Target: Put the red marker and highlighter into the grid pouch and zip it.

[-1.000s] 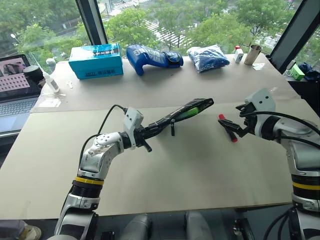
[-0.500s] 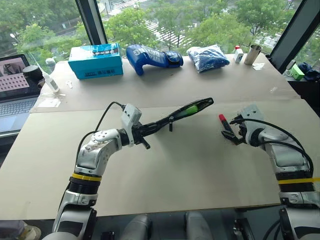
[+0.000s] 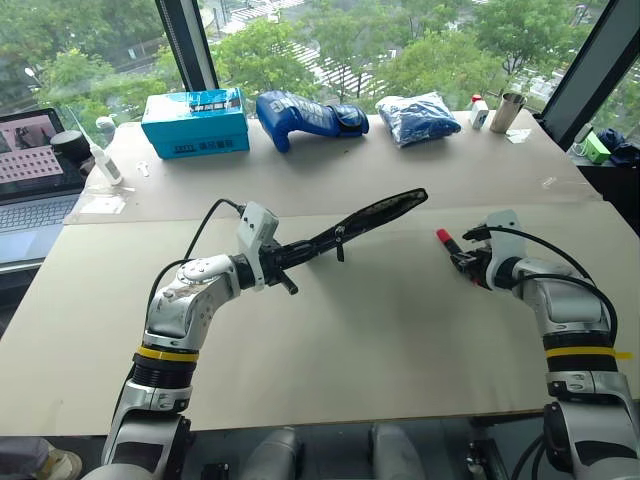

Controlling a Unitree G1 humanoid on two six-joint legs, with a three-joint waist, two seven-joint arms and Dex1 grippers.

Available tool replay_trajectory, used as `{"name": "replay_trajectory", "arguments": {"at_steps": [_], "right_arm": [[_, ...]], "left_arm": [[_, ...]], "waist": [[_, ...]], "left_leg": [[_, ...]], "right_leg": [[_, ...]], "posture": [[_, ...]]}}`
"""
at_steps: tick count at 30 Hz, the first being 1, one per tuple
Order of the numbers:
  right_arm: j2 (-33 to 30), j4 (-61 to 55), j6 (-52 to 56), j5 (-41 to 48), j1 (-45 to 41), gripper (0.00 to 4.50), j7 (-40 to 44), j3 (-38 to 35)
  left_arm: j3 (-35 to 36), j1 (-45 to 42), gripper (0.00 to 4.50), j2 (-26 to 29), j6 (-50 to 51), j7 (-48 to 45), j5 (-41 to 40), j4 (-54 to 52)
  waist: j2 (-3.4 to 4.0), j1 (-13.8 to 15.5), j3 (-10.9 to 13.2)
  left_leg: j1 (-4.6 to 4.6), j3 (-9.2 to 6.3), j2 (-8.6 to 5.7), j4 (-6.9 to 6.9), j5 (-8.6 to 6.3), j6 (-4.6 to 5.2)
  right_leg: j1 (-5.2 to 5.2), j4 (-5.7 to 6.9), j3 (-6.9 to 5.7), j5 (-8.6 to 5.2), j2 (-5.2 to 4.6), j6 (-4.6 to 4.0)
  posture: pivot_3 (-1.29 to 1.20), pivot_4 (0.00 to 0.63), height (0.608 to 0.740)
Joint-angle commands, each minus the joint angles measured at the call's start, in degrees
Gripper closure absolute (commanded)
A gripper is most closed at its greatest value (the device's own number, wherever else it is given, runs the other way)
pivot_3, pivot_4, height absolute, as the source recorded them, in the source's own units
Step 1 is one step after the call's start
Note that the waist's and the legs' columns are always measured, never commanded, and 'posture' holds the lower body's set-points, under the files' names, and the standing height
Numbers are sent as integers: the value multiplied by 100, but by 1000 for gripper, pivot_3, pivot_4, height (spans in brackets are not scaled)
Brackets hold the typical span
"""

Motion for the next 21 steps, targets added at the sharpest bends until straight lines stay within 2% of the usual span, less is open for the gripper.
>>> {"name": "replay_trajectory", "arguments": {"at_steps": [1, 5, 8, 11, 13, 16, 21], "right_arm": [[-128, -139, 171, 69, 96, 3981, -9, -122], [-211, -764, -461, 317, 17, 3981, 52, -516], [-491, -1932, -301, 1093, 142, 3981, 865, -825], [-1023, -3369, -196, 1956, 721, 3981, 1964, -887], [-1387, -3914, -271, 2076, 1055, 3981, 2302, -751], [-1943, -4190, -613, 1533, 1299, 3981, 2385, -220], [-2678, -3798, -1587, -134, 1251, 3981, 2077, 924]], "left_arm": [[65, -71, 4500, 14, -32, -14, -134, -246], [9, -75, 4500, 14, -61, -59, -104, -191], [-121, -38, 4500, 63, -108, -137, -7, -172], [-272, 3, 4500, 117, -213, -181, 133, -137], [-393, 36, 4500, 155, -327, -209, 250, -97], [-480, 73, 4500, 143, -413, -213, 323, -70], [-565, 120, 4500, 128, -474, -224, 356, -98]], "waist": [[0, 0, 0], [0, 0, 0], [3, -14, 2], [3, -10, 2], [2, -3, 2], [0, -11, 2], [0, 2, 3]], "left_leg": [[-1, 0, 0, 0, 0, 0], [-7, 0, -1, 0, 0, 0], [-17, 0, -2, 0, 0, 0], [-16, 0, 4, -12, -1, 1], [-15, 0, 10, -13, -5, 7], [-13, 2, 4, -7, -9, 16], [-12, 8, -2, -1, -10, 18]], "right_leg": [[-1, 0, 0, 0, 0, 0], [-6, -1, 0, 0, -1, 0], [-19, 2, 2, 0, -2, 0], [-19, 2, -2, 0, 2, 1], [-11, 2, -7, 0, 11, 1], [-7, -6, -5, 0, 4, 2], [-9, -19, -7, 2, -4, 6]], "posture": [[0, 150, 740], [0, 150, 740], [0, 150, 740], [0, 150, 740], [0, 150, 740], [0, 150, 740], [0, 150, 740]]}}
